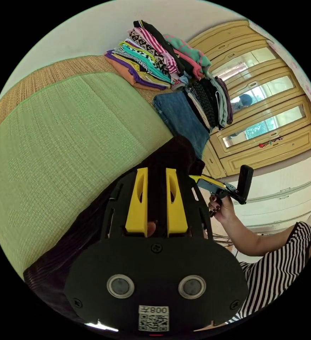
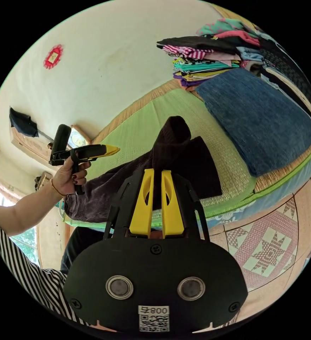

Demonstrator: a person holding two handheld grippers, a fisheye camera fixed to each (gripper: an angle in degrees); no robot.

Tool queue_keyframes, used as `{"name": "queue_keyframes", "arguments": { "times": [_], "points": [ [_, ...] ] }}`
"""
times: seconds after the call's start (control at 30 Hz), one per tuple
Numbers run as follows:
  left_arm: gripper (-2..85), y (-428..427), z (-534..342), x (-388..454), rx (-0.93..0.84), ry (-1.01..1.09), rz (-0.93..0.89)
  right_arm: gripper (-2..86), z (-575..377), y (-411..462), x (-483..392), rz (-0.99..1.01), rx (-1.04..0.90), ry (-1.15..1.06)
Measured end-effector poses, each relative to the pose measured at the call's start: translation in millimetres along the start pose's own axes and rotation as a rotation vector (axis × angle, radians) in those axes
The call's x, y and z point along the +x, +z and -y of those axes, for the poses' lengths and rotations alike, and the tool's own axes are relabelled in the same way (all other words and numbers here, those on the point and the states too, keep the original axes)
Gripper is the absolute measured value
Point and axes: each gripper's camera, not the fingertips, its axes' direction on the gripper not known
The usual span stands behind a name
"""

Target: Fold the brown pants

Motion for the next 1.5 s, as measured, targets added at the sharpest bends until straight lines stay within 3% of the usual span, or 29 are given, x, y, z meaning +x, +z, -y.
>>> {"name": "queue_keyframes", "arguments": {
  "times": [0.37, 0.67, 0.87, 1.1, 1.27, 1.5],
  "points": [
    [6.6, 144, 73, 55, -0.272, 0.242, 0.334, 2.9, -1, -1, 51, 0.132, -0.003, 0.162],
    [2.7, 150, 77, 72, -0.194, 0.277, 0.295, 3.0, 4, -19, 55, 0.227, 0.059, 0.173],
    [2.6, 173, 82, 69, -0.246, 0.251, 0.334, 2.9, 4, -10, 72, 0.22, 0.039, 0.282],
    [2.9, 156, 81, 69, -0.215, 0.249, 0.318, 2.0, 10, -24, 55, 0.069, 0.045, 0.278],
    [3.5, 127, 76, 69, -0.154, 0.212, 0.304, 0.5, 21, -33, 27, -0.164, 0.076, 0.253],
    [4.9, 20, 10, 58, 0.088, 0.107, 0.183, 0.8, 50, -17, -33, -0.083, 0.068, 0.021]
  ]
}}
